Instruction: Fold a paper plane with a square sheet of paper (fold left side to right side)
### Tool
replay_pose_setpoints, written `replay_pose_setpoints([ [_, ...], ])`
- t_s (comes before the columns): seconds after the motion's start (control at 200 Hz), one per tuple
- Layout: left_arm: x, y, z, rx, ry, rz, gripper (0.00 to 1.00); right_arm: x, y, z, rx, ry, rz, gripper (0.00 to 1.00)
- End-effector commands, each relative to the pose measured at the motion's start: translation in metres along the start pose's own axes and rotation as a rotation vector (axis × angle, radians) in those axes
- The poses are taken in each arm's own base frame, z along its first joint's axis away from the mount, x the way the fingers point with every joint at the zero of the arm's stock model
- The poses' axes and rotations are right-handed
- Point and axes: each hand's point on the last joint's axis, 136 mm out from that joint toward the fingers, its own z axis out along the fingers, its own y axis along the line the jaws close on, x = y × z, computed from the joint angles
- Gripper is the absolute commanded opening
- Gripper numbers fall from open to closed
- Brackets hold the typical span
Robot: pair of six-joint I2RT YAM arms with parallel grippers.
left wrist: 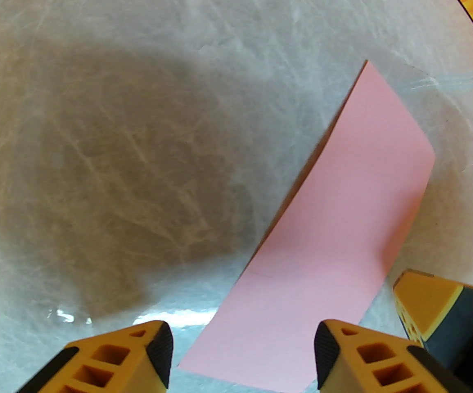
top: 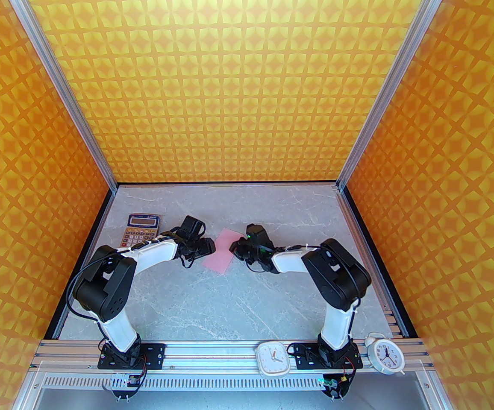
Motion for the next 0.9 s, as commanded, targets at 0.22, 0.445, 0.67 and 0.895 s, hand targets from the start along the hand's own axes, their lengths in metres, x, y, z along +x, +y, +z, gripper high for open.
replay_pose_setpoints([
  [0.22, 0.027, 0.017, 0.01, -0.056, 0.082, -0.05, 0.62, 0.02, -0.039, 0.01, 0.144, 0.102, -0.064, 0.0],
  [0.445, 0.044, 0.003, 0.02, -0.044, 0.122, -0.007, 0.6, 0.023, -0.045, 0.01, 0.161, 0.111, -0.074, 0.0],
  [0.67, 0.055, -0.025, 0.014, 0.065, 0.136, 0.016, 0.58, 0.025, -0.048, 0.009, 0.158, 0.115, -0.073, 0.0],
  [0.895, 0.051, -0.035, 0.007, 0.138, 0.103, 0.022, 0.58, 0.029, -0.053, 0.008, 0.163, 0.118, -0.065, 0.0],
])
